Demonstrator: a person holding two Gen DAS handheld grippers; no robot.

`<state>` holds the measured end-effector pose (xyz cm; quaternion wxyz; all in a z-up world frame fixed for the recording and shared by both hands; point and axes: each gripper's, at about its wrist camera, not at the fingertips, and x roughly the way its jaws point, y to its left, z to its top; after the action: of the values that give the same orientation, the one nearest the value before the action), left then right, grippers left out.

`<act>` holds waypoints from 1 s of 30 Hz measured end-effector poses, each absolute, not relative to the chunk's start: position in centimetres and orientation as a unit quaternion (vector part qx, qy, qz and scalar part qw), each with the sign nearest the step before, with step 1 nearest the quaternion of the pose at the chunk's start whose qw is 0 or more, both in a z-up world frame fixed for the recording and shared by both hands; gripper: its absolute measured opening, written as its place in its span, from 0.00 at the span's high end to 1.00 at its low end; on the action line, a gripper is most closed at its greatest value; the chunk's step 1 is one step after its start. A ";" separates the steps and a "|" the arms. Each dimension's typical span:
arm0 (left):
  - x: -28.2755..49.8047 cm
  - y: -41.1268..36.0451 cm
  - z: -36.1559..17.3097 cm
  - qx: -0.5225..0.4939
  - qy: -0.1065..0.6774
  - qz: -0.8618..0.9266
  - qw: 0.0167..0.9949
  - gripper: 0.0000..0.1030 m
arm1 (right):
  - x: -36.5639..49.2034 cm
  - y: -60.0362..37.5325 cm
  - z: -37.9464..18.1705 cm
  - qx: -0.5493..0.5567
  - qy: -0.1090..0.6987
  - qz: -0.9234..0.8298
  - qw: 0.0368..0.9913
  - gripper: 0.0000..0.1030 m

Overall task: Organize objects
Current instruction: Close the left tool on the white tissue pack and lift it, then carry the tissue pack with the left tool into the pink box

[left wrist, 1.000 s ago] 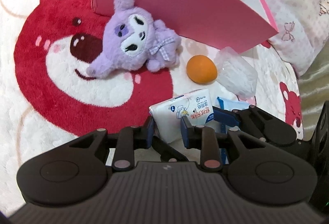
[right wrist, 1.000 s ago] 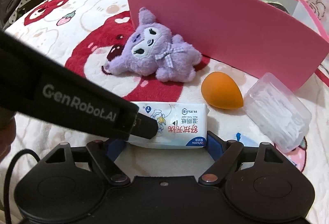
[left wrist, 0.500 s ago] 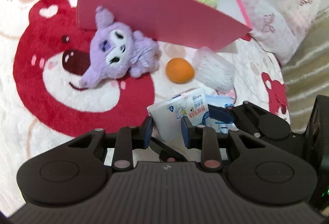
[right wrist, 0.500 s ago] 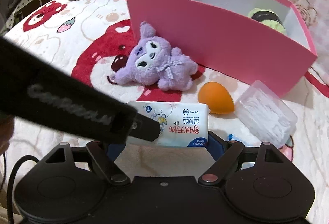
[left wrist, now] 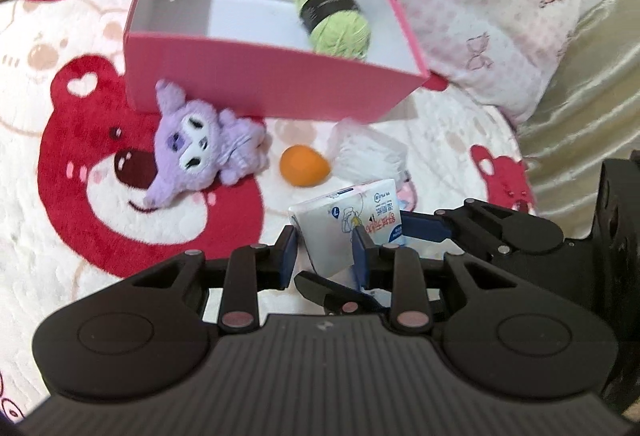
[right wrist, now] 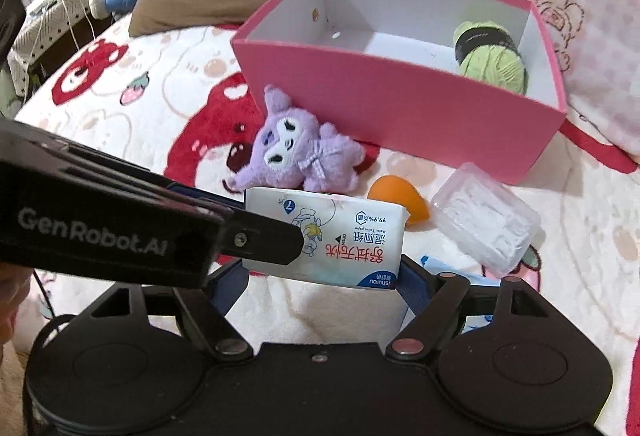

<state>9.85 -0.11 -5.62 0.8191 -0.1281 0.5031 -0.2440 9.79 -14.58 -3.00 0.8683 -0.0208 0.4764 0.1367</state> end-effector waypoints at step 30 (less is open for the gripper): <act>15.4 -1.6 5.0 -0.112 0.461 -0.257 0.842 0.73 | 14.5 -18.2 8.0 -0.006 0.414 0.176 0.893 0.20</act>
<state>15.44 -1.63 5.04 0.8420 -0.1116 0.4610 -0.2572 14.46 -18.19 8.00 0.8930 -0.0061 0.4140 0.1764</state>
